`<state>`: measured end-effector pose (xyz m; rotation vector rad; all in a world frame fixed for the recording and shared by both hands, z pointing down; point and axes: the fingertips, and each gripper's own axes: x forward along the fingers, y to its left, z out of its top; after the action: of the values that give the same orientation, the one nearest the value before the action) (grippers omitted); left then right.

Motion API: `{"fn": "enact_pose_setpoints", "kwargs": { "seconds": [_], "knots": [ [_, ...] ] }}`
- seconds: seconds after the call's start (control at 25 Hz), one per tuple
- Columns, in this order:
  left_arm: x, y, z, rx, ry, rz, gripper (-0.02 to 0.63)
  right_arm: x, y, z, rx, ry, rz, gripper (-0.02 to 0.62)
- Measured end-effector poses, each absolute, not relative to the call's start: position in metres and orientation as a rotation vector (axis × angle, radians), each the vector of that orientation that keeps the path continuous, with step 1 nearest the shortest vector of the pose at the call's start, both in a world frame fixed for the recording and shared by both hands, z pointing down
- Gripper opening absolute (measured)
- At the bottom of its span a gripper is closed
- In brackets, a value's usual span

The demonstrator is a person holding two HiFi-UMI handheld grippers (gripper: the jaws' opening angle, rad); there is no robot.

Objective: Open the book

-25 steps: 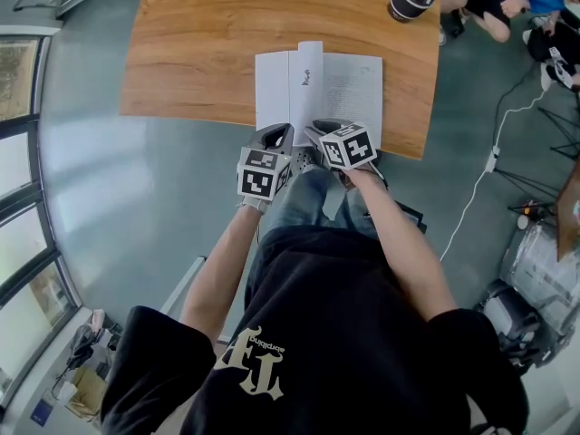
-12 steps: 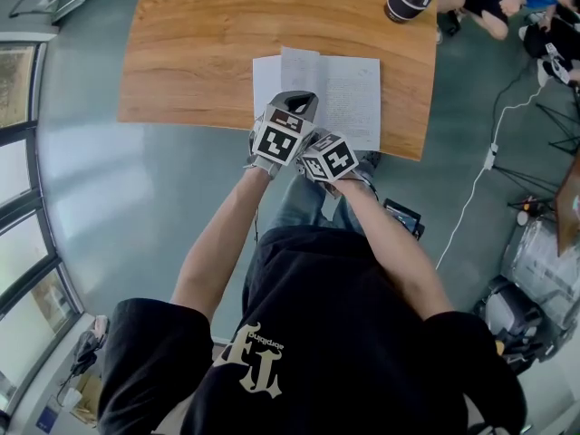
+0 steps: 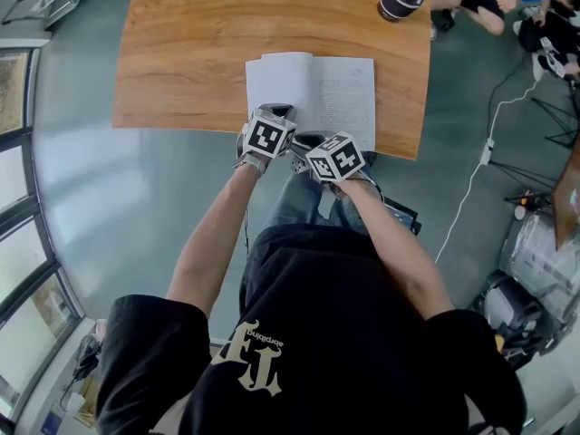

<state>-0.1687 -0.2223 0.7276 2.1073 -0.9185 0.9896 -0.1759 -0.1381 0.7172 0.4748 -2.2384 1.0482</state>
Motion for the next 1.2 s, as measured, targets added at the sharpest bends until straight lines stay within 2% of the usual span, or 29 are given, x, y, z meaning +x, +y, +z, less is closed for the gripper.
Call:
{"fn": "enact_pose_setpoints", "kwargs": {
  "seconds": [0.4,0.76,1.2],
  "knots": [
    [-0.194,-0.2,0.76,1.98,-0.97,1.052,0.0,-0.128,-0.168,0.744,0.711,-2.088,1.163,0.076],
    [-0.201,-0.208,0.774,1.971,-0.972,1.085,0.0,-0.133,-0.17,0.762,0.711,-2.031,1.187,0.002],
    [-0.2,-0.209,0.779,1.958,-0.964,1.089,0.0,-0.133,-0.173,0.766,0.687,-1.977,1.11,-0.012]
  ]
}}
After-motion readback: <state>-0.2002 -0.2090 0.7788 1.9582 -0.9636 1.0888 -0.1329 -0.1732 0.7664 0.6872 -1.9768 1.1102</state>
